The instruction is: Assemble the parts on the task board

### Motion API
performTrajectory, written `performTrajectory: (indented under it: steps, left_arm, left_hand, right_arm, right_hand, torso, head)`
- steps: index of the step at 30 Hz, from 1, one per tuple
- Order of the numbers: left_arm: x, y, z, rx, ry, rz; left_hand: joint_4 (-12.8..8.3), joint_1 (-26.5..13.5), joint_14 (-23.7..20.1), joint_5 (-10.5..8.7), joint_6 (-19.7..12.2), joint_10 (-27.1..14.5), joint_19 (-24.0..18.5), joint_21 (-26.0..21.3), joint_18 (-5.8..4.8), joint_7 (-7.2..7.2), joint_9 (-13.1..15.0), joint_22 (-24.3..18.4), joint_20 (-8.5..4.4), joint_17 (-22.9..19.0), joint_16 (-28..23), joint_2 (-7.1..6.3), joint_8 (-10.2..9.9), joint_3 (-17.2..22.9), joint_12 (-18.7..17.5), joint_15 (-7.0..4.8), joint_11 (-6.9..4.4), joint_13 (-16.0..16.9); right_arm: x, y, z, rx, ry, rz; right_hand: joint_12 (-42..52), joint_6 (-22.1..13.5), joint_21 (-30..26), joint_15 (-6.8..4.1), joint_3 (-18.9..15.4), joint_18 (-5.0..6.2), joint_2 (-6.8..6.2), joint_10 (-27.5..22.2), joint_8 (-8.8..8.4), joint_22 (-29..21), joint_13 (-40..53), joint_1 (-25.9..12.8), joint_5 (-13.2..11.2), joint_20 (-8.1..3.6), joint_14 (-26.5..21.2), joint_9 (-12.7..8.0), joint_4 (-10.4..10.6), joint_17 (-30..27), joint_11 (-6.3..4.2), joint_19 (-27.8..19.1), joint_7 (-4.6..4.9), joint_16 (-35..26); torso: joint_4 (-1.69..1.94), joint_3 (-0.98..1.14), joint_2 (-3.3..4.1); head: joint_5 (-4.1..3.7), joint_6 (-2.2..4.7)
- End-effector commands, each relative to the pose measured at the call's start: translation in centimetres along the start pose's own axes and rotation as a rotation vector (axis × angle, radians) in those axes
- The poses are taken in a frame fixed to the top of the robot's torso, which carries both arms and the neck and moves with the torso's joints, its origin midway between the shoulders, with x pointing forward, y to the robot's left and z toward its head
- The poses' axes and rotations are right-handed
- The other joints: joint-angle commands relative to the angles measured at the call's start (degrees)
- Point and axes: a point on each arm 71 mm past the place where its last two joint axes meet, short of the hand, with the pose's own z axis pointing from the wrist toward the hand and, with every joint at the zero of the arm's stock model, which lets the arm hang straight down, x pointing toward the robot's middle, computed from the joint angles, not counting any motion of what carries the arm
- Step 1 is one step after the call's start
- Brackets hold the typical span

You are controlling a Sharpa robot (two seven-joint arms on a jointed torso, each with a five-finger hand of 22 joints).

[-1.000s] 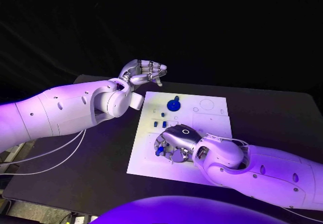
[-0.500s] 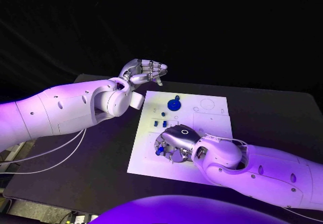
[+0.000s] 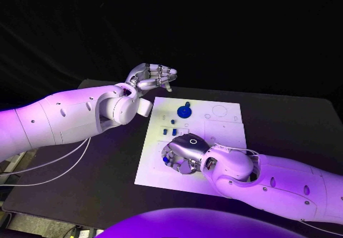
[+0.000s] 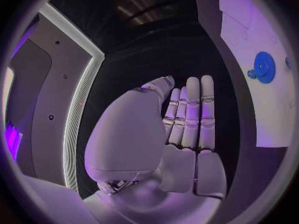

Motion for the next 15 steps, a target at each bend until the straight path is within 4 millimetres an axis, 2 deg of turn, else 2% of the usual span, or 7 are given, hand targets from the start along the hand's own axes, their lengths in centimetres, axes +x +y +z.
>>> performTrajectory:
  steps: [1,6,11,12,15]
  left_arm:
    - [0.2,-0.1,0.0,0.005,0.017,-0.011]
    - [0.2,-0.1,0.0,0.003,0.017,-0.010]
    - [0.1,-0.1,0.0,0.001,0.017,-0.010]
    - [0.1,-0.1,0.0,0.001,0.017,-0.010]
    - [0.0,-0.1,-0.1,0.000,0.016,-0.010]
  left_hand:
    - [-0.04,-0.50,-0.41,0.23,-0.41,-0.33,-0.41,0.37,0.60,0.14,-0.08,0.09,0.15,-0.07,-0.08,-0.09,0.34,0.23,0.29,0.02,0.11,-0.05]
    - [-0.10,-0.48,-0.44,0.23,-0.42,-0.38,-0.45,0.40,0.61,0.14,-0.08,0.13,0.15,-0.08,-0.08,-0.07,0.38,0.31,0.34,0.02,0.11,-0.06]
    - [-0.10,-0.48,-0.44,0.23,-0.42,-0.38,-0.45,0.40,0.61,0.14,-0.08,0.13,0.15,-0.08,-0.08,-0.07,0.38,0.31,0.34,0.02,0.11,-0.06]
    - [-0.10,-0.48,-0.44,0.23,-0.42,-0.38,-0.45,0.40,0.61,0.14,-0.08,0.13,0.15,-0.08,-0.08,-0.07,0.38,0.31,0.34,0.02,0.11,-0.06]
    - [-0.12,-0.48,-0.46,0.23,-0.42,-0.42,-0.47,0.41,0.61,0.14,-0.08,0.15,0.16,-0.08,-0.08,-0.07,0.41,0.33,0.35,0.02,0.12,-0.06]
  right_arm:
    - [0.0,-0.1,0.0,0.009,-0.004,-0.020]
    - [-0.1,-0.1,-0.1,0.012,-0.023,-0.019]
    - [-0.5,-0.1,-0.4,0.011,-0.072,-0.009]
    - [-0.6,-0.1,-0.5,0.011,-0.083,-0.006]
    - [-0.9,-0.1,-1.1,0.011,-0.112,0.006]
  right_hand:
    - [-0.14,-0.91,-0.26,0.11,-0.05,-0.53,-0.48,-0.11,-0.50,9.08,0.21,-0.05,0.15,0.09,2.68,-0.15,-0.27,0.05,0.16,0.78,0.06,0.26]
    - [-0.24,-1.74,-0.41,-0.02,-0.03,-0.49,-0.70,-0.21,-0.93,9.05,0.40,-0.36,0.13,0.00,2.68,-0.27,-0.40,0.06,0.02,0.75,0.09,0.28]
    - [-0.68,-5.20,-1.10,-0.03,-0.09,-0.39,-1.42,-1.09,-2.65,8.89,0.81,-1.19,0.16,-0.08,2.65,-0.84,-0.62,0.12,0.03,0.57,-0.06,0.31]
    - [-0.64,-5.50,-1.11,-0.07,-0.11,-0.39,-1.48,-1.14,-2.77,8.90,0.88,-1.24,0.17,-0.09,2.64,-0.86,-0.68,0.11,-0.03,0.57,-0.32,0.31]
    - [-0.38,-6.38,-1.17,-0.11,-0.46,-0.38,-1.88,-1.22,-3.11,8.90,1.23,-1.66,0.07,-0.12,2.61,-0.92,-0.80,0.02,-0.06,0.57,-0.30,0.26]
  torso:
    - [-0.03,-0.01,0.01]
    - [-0.03,0.05,-0.02]
    - [-0.03,0.06,-0.02]
    - [-0.03,0.07,-0.02]
    - [-0.02,0.10,-0.03]
  head:
    - [-0.07,0.02]
    - [-0.14,0.02]
    - [-0.22,0.05]
    - [-0.28,0.05]
    - [-0.33,0.04]
